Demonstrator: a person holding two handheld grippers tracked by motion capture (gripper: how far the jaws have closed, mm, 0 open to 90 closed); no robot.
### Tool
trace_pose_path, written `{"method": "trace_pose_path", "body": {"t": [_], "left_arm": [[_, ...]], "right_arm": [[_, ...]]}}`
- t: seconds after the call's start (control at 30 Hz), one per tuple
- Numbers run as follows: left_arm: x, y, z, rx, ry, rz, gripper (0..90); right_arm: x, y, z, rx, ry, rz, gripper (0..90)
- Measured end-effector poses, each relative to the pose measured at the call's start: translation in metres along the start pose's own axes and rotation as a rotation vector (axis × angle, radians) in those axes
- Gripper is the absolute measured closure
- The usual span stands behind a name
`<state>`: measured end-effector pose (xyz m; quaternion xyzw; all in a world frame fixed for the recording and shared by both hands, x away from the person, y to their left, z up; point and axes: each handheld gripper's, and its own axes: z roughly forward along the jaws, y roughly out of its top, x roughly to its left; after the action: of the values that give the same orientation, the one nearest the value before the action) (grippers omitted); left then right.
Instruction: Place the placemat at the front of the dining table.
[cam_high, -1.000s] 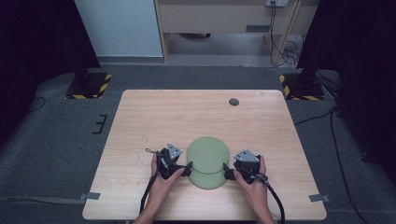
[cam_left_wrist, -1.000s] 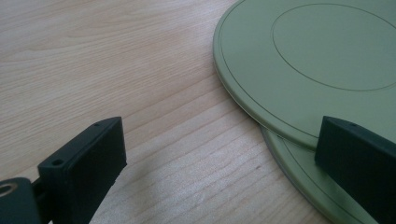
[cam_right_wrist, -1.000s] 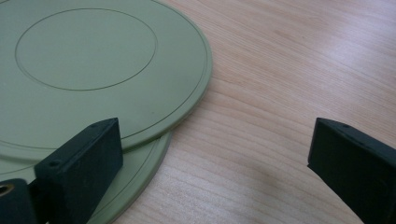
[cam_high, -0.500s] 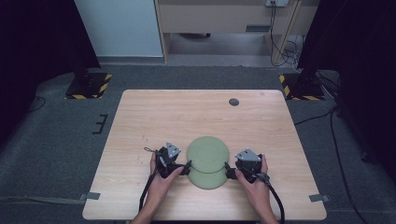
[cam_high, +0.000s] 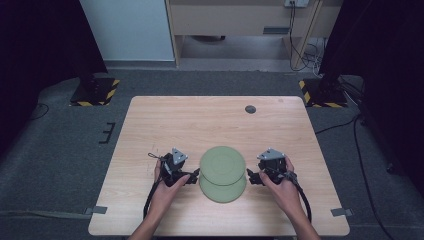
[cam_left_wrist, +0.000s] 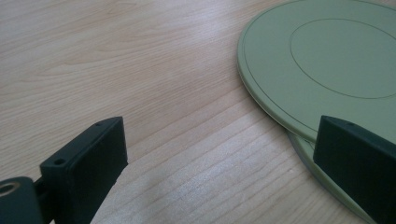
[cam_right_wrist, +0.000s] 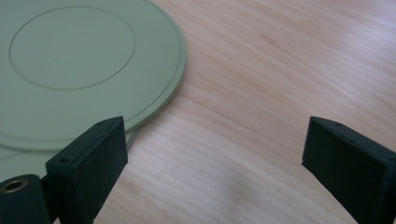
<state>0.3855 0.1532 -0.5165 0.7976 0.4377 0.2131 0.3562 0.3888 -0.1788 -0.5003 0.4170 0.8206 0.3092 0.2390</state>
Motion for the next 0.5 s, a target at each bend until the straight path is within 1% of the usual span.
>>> {"method": "trace_pose_path", "body": {"t": [0.03,0.13,0.2,0.27,0.3,0.4,0.5], "left_arm": [[0.000,0.000,0.000,0.001,0.000,-0.001,2.1],[-0.002,0.000,0.000,-0.005,-0.012,0.002,2.1],[-0.004,0.001,0.000,-0.007,-0.019,0.010,2.1],[-0.006,0.000,-0.001,0.001,-0.030,0.025,2.0],[-0.006,0.000,-0.001,0.004,-0.031,0.027,2.0],[-0.008,0.000,-0.002,0.009,-0.043,0.038,2.1],[-0.010,-0.001,-0.003,0.014,-0.051,0.047,2.1]], "right_arm": [[-0.002,0.004,0.001,0.012,0.011,-0.008,7.1],[-0.005,0.012,0.004,0.026,0.032,-0.008,7.6],[-0.007,0.019,0.005,0.034,0.035,-0.013,8.1],[-0.009,0.025,0.008,0.047,0.036,-0.026,8.1],[-0.009,0.028,0.008,0.049,0.032,-0.026,8.3],[-0.012,0.036,0.011,0.049,0.039,-0.022,9.2],[-0.013,0.041,0.014,0.052,0.060,-0.004,11.5]]}}
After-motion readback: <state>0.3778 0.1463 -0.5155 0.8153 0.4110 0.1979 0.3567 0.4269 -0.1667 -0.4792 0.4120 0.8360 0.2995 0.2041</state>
